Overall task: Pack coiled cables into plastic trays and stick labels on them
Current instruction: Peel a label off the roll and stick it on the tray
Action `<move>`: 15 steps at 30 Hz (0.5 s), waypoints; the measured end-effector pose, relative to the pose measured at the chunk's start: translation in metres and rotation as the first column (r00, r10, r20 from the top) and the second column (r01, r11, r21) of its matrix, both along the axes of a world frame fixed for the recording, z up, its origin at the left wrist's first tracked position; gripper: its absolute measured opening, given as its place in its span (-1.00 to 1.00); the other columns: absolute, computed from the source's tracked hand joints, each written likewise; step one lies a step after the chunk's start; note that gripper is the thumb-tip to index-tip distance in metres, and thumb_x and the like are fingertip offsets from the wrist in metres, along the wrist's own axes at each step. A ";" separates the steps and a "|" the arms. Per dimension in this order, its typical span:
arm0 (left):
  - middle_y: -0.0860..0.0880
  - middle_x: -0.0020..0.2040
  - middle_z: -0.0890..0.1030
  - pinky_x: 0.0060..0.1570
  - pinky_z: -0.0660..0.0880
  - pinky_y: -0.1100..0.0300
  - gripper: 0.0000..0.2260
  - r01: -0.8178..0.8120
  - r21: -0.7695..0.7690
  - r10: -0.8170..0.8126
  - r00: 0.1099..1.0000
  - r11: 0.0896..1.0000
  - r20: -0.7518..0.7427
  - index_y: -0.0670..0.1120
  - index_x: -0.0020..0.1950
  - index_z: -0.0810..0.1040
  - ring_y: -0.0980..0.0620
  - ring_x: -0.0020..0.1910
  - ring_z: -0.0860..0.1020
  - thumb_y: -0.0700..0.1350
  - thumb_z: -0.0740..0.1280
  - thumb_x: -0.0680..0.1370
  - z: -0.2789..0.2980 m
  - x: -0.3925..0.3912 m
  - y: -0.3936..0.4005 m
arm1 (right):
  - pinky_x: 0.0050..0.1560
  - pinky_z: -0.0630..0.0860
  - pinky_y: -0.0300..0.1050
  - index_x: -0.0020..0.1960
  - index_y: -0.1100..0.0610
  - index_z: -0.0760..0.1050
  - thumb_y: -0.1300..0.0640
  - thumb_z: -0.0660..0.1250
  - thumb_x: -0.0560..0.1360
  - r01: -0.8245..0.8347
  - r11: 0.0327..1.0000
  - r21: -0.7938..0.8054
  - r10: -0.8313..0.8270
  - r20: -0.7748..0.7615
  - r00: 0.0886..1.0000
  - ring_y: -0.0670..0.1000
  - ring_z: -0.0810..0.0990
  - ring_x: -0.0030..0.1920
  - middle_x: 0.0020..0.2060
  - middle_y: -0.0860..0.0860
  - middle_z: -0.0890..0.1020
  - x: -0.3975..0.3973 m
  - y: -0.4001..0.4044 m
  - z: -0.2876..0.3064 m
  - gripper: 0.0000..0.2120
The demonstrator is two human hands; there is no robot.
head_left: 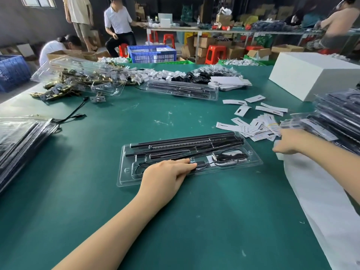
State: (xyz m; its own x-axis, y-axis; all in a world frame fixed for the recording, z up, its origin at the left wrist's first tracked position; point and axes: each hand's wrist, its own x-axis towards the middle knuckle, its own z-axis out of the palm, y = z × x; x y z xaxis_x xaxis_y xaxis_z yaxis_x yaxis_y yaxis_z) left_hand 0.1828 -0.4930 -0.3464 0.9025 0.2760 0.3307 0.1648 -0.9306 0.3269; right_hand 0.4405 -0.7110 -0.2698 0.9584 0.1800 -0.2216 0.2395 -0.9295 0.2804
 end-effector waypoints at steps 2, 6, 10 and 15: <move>0.39 0.26 0.47 -0.01 0.44 0.28 -0.74 -0.003 -0.004 0.003 1.000 1.000 -0.001 0.37 0.24 0.49 0.27 0.20 0.50 0.06 0.19 0.63 0.000 0.000 0.000 | 0.14 0.54 -0.08 0.25 0.20 0.49 0.20 0.22 0.46 -0.014 1.000 0.015 0.013 0.016 1.000 0.18 0.55 0.16 0.23 0.15 0.55 -0.002 -0.008 -0.001 -0.64; 0.36 0.25 0.50 -0.02 0.46 0.25 -0.75 -0.007 -0.020 0.007 1.000 1.000 0.028 0.33 0.23 0.53 0.24 0.21 0.51 0.04 0.20 0.63 0.001 -0.001 -0.002 | -0.06 0.43 -0.11 0.14 0.10 0.52 0.23 0.27 0.43 0.020 0.991 0.134 -0.056 0.268 0.962 0.17 0.57 0.13 0.16 0.09 0.58 -0.017 -0.013 0.005 -0.71; 0.31 0.23 0.54 0.00 0.50 0.23 -0.75 -0.010 -0.018 0.011 0.998 1.000 0.064 0.28 0.23 0.55 0.21 0.20 0.53 0.01 0.23 0.61 0.001 -0.002 -0.004 | -0.01 0.49 -0.06 0.06 0.03 0.58 0.18 0.24 0.55 -0.189 0.868 0.459 0.045 0.307 0.951 0.18 0.58 0.06 0.08 0.10 0.63 -0.027 -0.004 0.035 -0.82; 0.26 0.12 0.62 -0.03 0.53 0.24 -0.74 -0.007 -0.167 0.045 0.974 0.986 0.221 0.16 0.21 0.59 0.21 0.04 0.57 -0.06 0.34 0.54 0.003 -0.006 -0.008 | -0.06 0.47 -0.04 0.03 0.14 0.58 0.18 0.30 0.53 -0.388 0.379 0.840 0.209 0.330 0.920 0.11 0.54 -0.08 -0.10 0.09 0.62 -0.058 0.039 0.073 -0.87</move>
State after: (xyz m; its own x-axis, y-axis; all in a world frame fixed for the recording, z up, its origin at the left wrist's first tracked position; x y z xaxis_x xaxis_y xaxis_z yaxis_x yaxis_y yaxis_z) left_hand 0.1770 -0.5012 -0.3435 0.8027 0.3657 0.4710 0.0936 -0.8573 0.5062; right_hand 0.3828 -0.6718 -0.1964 0.8012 0.4682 0.3728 0.5949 -0.5549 -0.5816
